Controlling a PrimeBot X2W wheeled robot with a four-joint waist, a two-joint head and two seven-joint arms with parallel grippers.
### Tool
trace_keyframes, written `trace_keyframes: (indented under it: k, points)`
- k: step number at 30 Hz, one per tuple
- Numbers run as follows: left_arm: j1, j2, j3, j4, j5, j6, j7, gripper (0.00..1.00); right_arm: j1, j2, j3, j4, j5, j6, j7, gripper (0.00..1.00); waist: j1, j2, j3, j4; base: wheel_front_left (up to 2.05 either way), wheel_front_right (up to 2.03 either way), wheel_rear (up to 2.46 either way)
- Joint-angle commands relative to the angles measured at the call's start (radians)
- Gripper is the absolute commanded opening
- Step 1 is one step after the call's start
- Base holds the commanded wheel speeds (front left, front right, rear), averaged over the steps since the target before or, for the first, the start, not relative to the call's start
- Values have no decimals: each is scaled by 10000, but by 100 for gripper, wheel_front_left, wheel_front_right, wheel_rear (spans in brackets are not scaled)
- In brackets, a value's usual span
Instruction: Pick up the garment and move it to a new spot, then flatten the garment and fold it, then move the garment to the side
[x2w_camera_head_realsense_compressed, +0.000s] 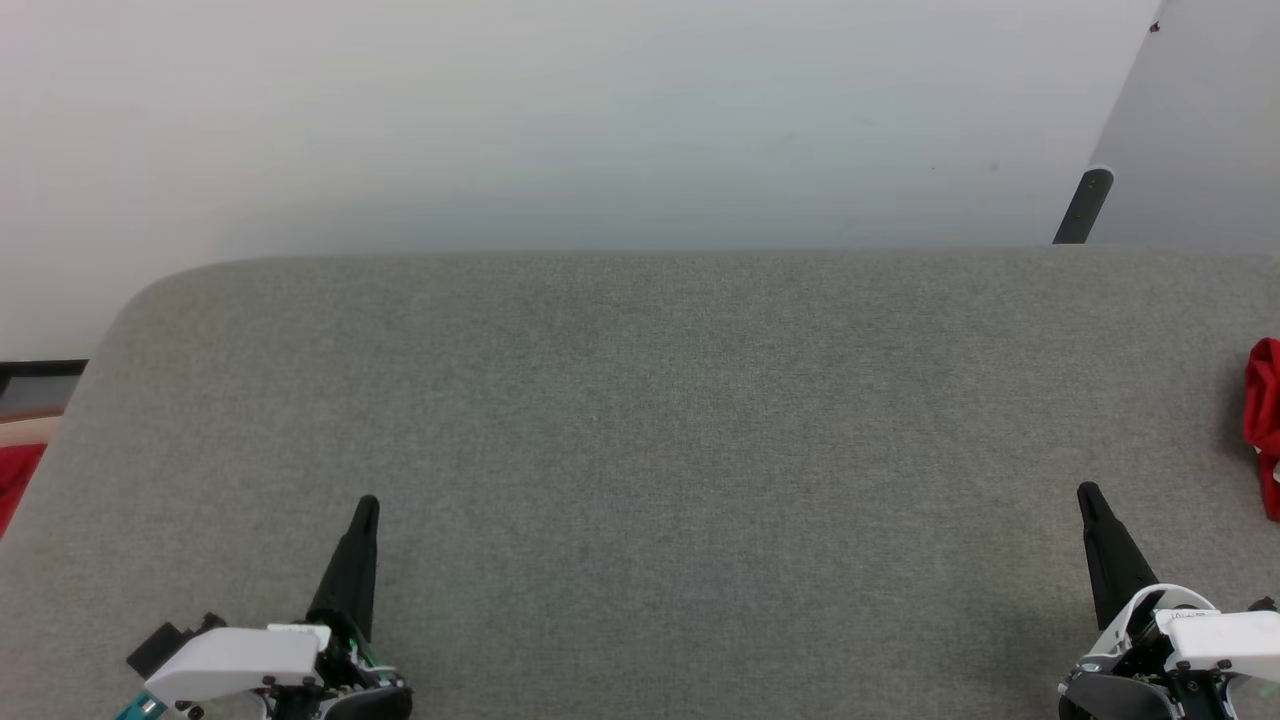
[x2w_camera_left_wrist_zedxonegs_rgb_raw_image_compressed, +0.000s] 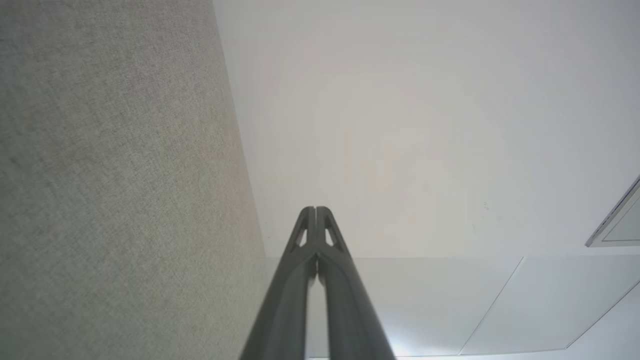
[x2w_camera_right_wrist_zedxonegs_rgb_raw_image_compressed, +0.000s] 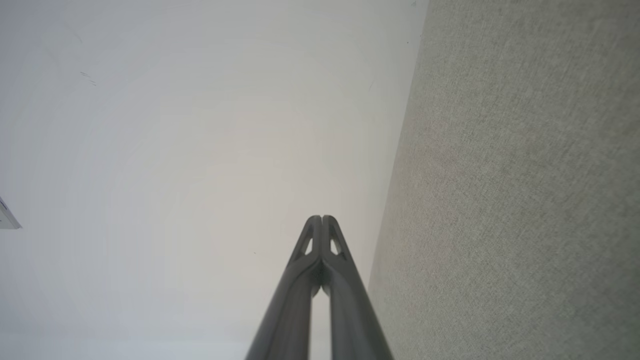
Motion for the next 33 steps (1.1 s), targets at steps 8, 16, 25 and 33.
trace_keyframes:
  k: [8,16,25,33]
  points:
    - [-89,1,26,-19,-33,-4,13,0,-25,37,-2,-15,37,-3,23,0,0,0,0,0,0,0,0]
    - [-89,1,25,-19,-33,-4,12,0,-25,37,-2,-15,37,-3,22,0,0,0,0,0,0,0,0]
    - [-89,1,25,-19,-33,-4,12,0,-25,37,-1,-15,37,-3,22,0,0,0,0,0,0,0,0]
    - [-89,1,24,-19,-34,-4,12,0,-25,37,-1,-15,37,-3,22,0,0,0,0,0,0,0,0]
